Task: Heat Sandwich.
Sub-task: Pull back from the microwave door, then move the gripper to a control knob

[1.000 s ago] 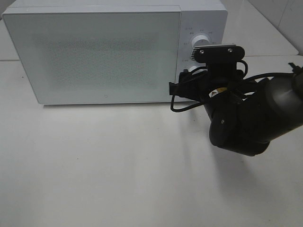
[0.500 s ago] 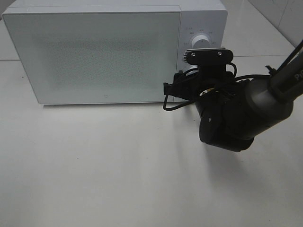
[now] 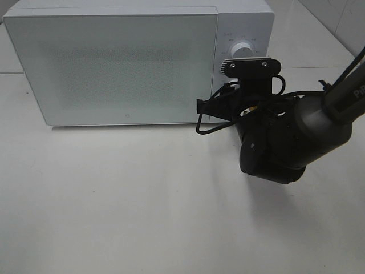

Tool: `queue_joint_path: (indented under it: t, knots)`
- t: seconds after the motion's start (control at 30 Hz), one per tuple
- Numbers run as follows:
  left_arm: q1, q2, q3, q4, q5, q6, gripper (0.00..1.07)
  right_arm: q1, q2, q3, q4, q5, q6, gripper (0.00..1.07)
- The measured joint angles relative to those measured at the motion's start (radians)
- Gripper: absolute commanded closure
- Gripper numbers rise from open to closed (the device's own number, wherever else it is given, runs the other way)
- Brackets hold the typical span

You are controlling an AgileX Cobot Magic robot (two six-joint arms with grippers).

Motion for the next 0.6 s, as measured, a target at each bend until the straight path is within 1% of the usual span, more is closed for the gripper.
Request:
queue_joint_path:
  t: [0.4,0.53,0.6]
  knots:
    - [0.000,0.000,0.000,0.000,0.000,0.000,0.05,0.000,0.001,0.000,-0.001,-0.001,0.017,0.97]
    - [0.000,0.000,0.000,0.000,0.000,0.000,0.05,0.000,0.001,0.000,-0.002,-0.003,0.071,0.97]
    - [0.000,0.000,0.000,0.000,0.000,0.000,0.05,0.000,0.001,0.000,-0.003,-0.003,0.157,0.97]
